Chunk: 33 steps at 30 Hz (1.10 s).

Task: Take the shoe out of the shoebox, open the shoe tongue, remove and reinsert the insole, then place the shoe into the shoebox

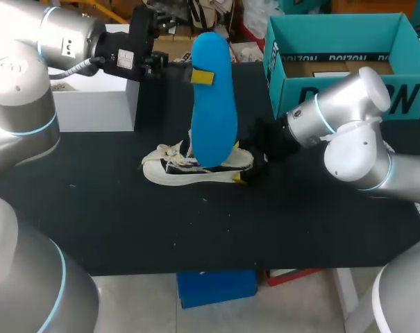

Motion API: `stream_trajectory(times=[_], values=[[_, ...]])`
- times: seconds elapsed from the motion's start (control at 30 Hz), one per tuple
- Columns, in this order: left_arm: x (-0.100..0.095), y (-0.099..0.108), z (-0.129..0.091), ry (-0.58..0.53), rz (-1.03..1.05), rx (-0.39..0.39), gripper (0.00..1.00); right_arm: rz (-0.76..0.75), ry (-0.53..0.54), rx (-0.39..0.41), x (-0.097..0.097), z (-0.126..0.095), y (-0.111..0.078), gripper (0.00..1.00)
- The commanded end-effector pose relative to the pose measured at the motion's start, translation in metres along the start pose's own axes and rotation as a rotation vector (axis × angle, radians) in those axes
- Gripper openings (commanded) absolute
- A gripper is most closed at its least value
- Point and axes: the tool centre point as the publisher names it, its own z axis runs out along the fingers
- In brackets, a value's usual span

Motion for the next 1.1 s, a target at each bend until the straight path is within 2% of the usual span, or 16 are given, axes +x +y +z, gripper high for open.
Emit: stream_trajectory(times=[0.03,0.4,0.7,0.73,0.77,0.8,1.0,1.1], values=[[0.012,-0.007,0.003,-0.008,-0.007,0.005,0.00,0.002,-0.001,0.003,0.000,0.002,-0.001,0.00],[0.049,-0.021,0.008,-0.009,0.022,0.014,0.00,0.002,-0.001,0.003,0.000,0.002,-0.001,0.00],[0.055,-0.023,0.007,-0.004,0.034,0.040,0.00,0.002,-0.001,0.003,0.000,0.002,-0.001,0.00],[0.055,-0.023,0.007,-0.004,0.034,0.040,0.00,0.002,-0.001,0.003,0.000,0.002,-0.001,0.15],[0.055,-0.023,0.007,-0.004,0.034,0.040,0.00,0.002,-0.001,0.003,0.000,0.002,-0.001,0.50],[0.055,-0.023,0.007,-0.004,0.034,0.040,0.00,-0.005,0.004,0.005,0.000,0.002,-0.001,1.00],[0.055,-0.023,0.007,-0.004,0.034,0.040,0.00,-0.011,0.017,0.066,-0.001,-0.009,-0.002,1.00],[0.055,-0.023,0.007,-0.004,0.034,0.040,0.00,-0.014,0.023,0.123,-0.002,-0.016,-0.003,1.00]])
